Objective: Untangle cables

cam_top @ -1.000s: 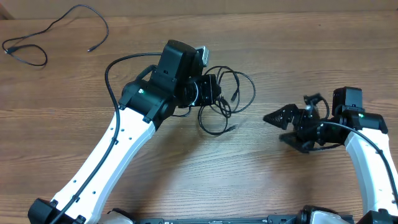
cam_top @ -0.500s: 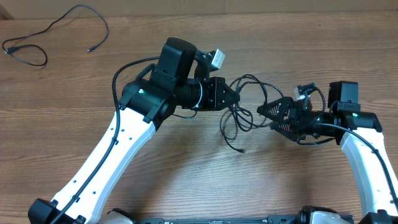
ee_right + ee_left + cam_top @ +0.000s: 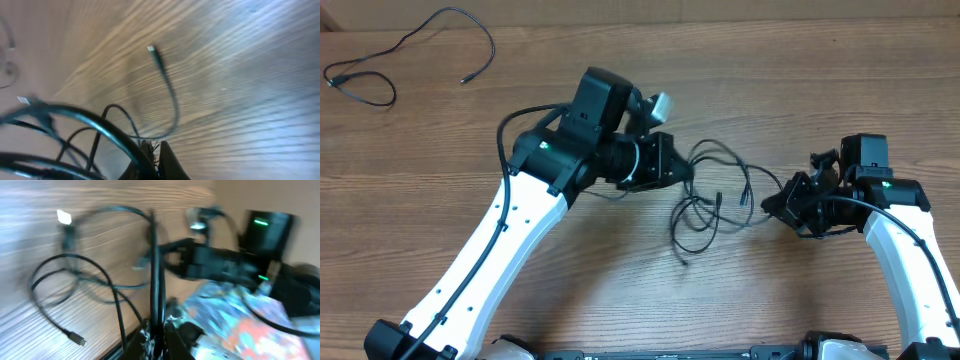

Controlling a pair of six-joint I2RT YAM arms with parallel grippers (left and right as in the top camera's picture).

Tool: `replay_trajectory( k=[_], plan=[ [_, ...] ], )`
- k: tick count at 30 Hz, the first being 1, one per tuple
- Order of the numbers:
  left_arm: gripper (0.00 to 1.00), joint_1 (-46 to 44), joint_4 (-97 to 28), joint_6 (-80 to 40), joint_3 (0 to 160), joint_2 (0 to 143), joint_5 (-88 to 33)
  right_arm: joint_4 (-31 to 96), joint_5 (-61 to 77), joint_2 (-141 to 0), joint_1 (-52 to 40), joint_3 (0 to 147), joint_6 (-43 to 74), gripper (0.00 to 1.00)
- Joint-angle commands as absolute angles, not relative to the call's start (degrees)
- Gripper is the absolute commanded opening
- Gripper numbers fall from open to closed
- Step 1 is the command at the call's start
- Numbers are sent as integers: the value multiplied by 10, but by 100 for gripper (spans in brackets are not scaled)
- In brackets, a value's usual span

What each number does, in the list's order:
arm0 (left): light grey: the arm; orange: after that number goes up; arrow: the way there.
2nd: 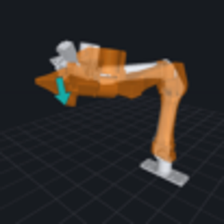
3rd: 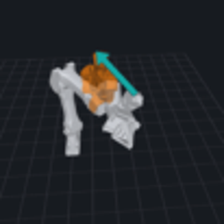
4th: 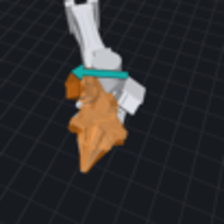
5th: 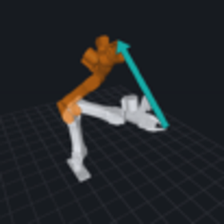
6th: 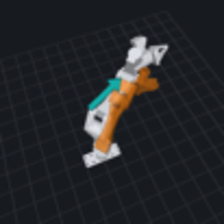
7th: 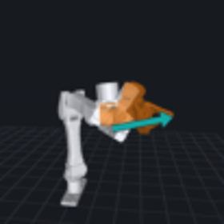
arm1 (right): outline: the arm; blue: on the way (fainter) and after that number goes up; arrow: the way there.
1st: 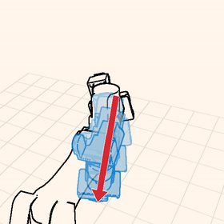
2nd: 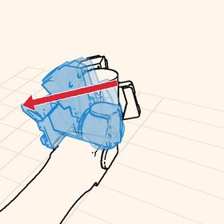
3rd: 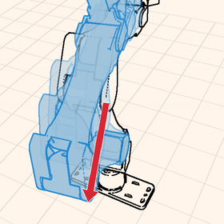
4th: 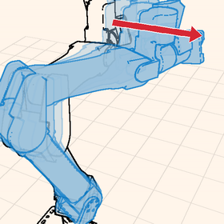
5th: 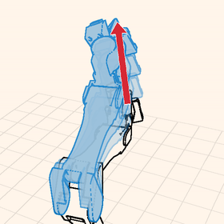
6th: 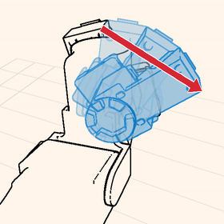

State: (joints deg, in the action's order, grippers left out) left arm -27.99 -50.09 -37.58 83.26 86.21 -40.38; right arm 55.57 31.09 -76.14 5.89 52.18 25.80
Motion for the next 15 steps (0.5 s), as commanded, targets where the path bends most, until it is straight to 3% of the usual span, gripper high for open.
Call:
replay_trajectory(
  k=[1, 6, 10, 15],
  plan=[
    [4, -254, -548, -382, 846, 855, -270, 568, 206, -760, 58, 534, 286, 4],
    [4, -221, -616, -401, 846, 855, -163, 578, 164, -760, 58, 534, 322, 4],
    [8, -197, -628, -401, 846, 855, -163, 582, 172, -760, 58, 534, 332, 4],
    [4, -169, -625, -401, 846, 855, -216, 582, 233, -760, 58, 534, 330, 4]
  ],
)
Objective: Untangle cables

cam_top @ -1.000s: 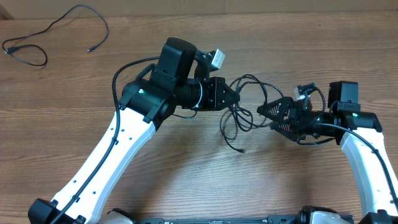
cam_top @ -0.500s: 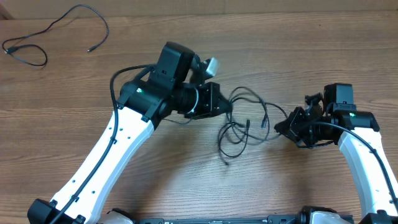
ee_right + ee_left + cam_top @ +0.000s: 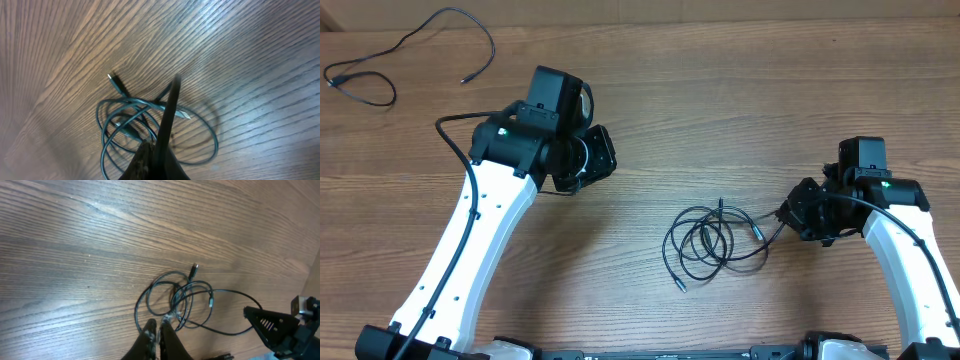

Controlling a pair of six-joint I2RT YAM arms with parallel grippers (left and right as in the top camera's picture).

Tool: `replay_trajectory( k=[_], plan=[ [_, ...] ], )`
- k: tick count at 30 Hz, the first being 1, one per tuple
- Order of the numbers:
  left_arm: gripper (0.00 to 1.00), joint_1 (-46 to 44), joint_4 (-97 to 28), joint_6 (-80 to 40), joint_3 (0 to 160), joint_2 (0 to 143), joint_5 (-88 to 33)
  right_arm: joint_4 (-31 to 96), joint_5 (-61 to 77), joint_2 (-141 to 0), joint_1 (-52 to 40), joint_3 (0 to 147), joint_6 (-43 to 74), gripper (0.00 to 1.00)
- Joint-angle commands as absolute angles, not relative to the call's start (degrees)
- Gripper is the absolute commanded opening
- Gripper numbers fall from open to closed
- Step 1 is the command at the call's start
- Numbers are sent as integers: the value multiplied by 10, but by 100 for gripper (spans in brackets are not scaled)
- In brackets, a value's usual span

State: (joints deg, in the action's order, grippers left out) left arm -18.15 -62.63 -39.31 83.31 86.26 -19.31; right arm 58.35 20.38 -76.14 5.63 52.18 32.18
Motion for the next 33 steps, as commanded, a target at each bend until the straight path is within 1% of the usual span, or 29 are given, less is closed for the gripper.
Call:
replay_trajectory(
  k=[1, 3, 4, 5, 7, 8, 9, 10, 11, 13, 15, 18, 21, 23, 26, 27, 29, 31, 33],
  plan=[
    [4, -164, -623, -399, 846, 855, -236, 580, 249, -760, 58, 534, 328, 4],
    [4, -157, -610, -380, 846, 855, -289, 577, 293, -760, 57, 534, 316, 4],
    [6, -157, -602, -368, 846, 855, -309, 573, 324, -760, 57, 534, 310, 4],
    [11, -157, -595, -353, 846, 855, -330, 570, 352, -760, 57, 534, 310, 4],
    [25, -163, -594, -336, 846, 855, -341, 559, 435, -760, 57, 534, 305, 4],
    [35, -166, -594, -328, 846, 855, -341, 545, 506, -760, 57, 534, 296, 4],
    [49, -170, -594, -316, 846, 856, -340, 529, 566, -760, 57, 534, 290, 4],
    [57, -173, -594, -310, 846, 857, -339, 509, 627, -760, 57, 534, 289, 4],
    [59, -176, -594, -308, 846, 858, -339, 475, 709, -760, 57, 535, 290, 4],
    [60, -178, -594, -308, 845, 861, -339, 420, 807, -760, 57, 538, 320, 4],
    [61, -178, -594, -309, 845, 864, -339, 379, 852, -758, 57, 550, 382, 4],
    [62, -178, -593, -333, 845, 869, -329, 352, 860, -742, 57, 587, 444, 4],
    [68, -180, -591, -347, 845, 869, -322, 334, 855, -721, 55, 635, 476, 4],
    [69, -180, -585, -347, 845, 869, -322, 312, 854, -707, 54, 674, 515, 4],
    [69, -180, -582, -354, 845, 870, -310, 244, 837, -688, 47, 735, 607, 4],
    [70, -180, -582, -356, 845, 870, -309, 163, 823, -680, 37, 775, 686, 4],
    [71, -180, -582, -356, 845, 870, -309, 36, 805, -678, 21, 817, 778, 4],
    [72, -181, -583, -356, 845, 870, -310, -96, 780, -680, 7, 850, 849, 6],
    [75, -181, -583, -356, 845, 870, -311, -202, 754, -681, 0, 873, 896, 8]
  ],
)
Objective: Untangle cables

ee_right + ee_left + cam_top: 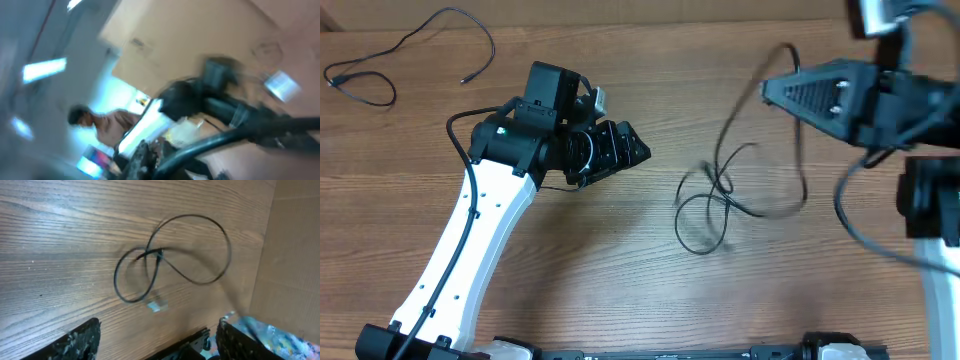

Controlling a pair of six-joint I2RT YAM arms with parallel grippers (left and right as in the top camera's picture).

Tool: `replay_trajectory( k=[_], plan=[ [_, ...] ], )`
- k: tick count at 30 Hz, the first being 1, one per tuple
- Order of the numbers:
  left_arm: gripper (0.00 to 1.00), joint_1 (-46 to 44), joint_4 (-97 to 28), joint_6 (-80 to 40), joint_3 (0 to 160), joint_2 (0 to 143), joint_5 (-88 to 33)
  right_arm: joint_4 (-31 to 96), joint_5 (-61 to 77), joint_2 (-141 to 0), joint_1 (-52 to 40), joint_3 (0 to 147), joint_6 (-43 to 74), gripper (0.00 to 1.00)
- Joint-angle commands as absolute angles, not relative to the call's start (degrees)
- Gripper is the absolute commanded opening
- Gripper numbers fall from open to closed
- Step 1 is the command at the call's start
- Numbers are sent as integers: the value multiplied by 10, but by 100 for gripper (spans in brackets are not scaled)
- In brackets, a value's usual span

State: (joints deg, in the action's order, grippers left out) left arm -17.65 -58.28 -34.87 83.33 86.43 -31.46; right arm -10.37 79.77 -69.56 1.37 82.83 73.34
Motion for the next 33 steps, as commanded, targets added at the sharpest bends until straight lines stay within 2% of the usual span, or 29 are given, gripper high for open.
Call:
replay_trajectory(
  k=[1, 5, 14, 18, 23, 25, 29, 31, 33],
  plan=[
    [75, -181, -583, -356, 845, 870, -313, -247, 737, -681, 0, 885, 908, 4],
    [74, -186, -582, -355, 845, 870, -331, -220, 731, -685, -1, 886, 886, 4],
    [70, -165, -577, -410, 845, 870, -350, 115, 734, -732, -1, 884, 727, 4],
    [66, -117, -535, -421, 845, 870, -475, 209, 730, -757, -15, 884, 648, 4],
    [64, -72, -485, -525, 845, 870, -624, 218, 706, -775, -72, 884, 600, 4],
    [64, -67, -484, -600, 845, 870, -642, 218, 681, -780, -100, 884, 581, 4],
    [58, -67, -480, -694, 845, 870, -642, 216, 647, -791, -157, 884, 546, 4],
    [62, -66, -472, -726, 845, 870, -642, 216, 644, -796, -175, 884, 524, 4],
    [62, -66, -460, -770, 845, 870, -658, 216, 643, -801, -187, 884, 512, 4]
  ],
)
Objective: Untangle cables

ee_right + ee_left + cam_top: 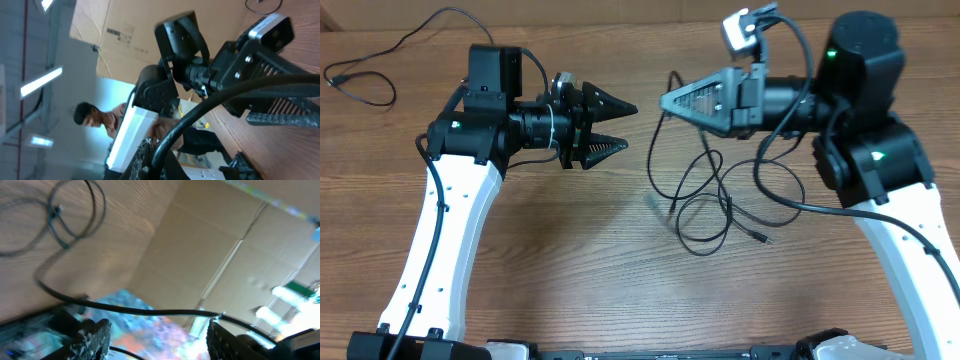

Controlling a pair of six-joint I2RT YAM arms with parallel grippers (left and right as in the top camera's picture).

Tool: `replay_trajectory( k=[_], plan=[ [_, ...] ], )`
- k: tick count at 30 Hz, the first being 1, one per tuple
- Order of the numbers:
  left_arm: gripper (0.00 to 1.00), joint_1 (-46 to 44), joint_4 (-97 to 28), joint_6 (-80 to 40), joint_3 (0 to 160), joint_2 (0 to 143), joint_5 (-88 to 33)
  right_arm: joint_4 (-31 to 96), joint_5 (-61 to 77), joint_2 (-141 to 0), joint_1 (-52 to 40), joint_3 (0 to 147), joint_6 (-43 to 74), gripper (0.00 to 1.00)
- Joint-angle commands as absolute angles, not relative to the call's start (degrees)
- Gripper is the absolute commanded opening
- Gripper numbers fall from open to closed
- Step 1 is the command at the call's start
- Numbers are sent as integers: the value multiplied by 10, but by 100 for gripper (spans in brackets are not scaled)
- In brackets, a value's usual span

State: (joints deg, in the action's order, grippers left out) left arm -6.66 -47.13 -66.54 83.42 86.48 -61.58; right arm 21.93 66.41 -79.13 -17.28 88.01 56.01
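A tangle of thin black cables (705,205) hangs from my right gripper (665,101), which is raised above the table and shut on one strand (225,95). Its lower loops and plugs rest on the wood. My left gripper (620,126) is open and level, pointing at the right gripper across a small gap. In the left wrist view a strand (150,311) crosses just past the two spread fingers (95,337), with loops (75,210) on the table behind; contact cannot be told. The right wrist view shows its gripper (160,155) closed round the thick-looking cable.
A separate black cable (410,45) lies in loose curves at the far left corner of the wooden table (620,290). Cardboard stands behind the table's far edge. The right arm's own lead (790,190) droops near the tangle.
My right gripper, still holding the strand, has shifted left to face the left gripper. The left gripper stays open and is now level and raised. The tangle hangs in looser, longer loops.
First both grippers were shut on the tangle, held between them. Then the left gripper was away to the left, shut and empty, and the tangle lay coiled by the right gripper. Later the right gripper held it high and the left was open. Now they face each other.
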Motion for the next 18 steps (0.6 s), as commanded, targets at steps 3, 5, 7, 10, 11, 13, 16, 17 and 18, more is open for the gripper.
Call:
replay_trajectory(
  k=[3, 5, 7, 10, 11, 13, 16, 17, 18],
  plan=[
    [63, -66, -408, -841, 845, 870, -726, 216, 639, -810, -207, 884, 491, 4],
    [59, -66, -369, -886, 845, 870, -751, 216, 632, -813, -216, 884, 481, 4],
    [57, -66, -329, -924, 845, 870, -764, 216, 619, -815, -224, 884, 469, 4],
    [56, -66, -284, -971, 845, 870, -766, 221, 596, -815, -229, 884, 427, 4],
    [56, -66, -275, -985, 845, 870, -766, 227, 589, -815, -231, 884, 420, 4],
    [54, -66, -267, -1011, 845, 870, -766, 242, 573, -815, -239, 884, 414, 4],
    [48, -66, -267, -1042, 845, 870, -760, 246, 559, -815, -252, 884, 396, 4],
    [47, -66, -267, -1052, 845, 870, -754, 246, 559, -815, -256, 884, 388, 4],
    [46, -66, -266, -1057, 845, 870, -746, 246, 556, -815, -259, 884, 388, 4]
  ],
)
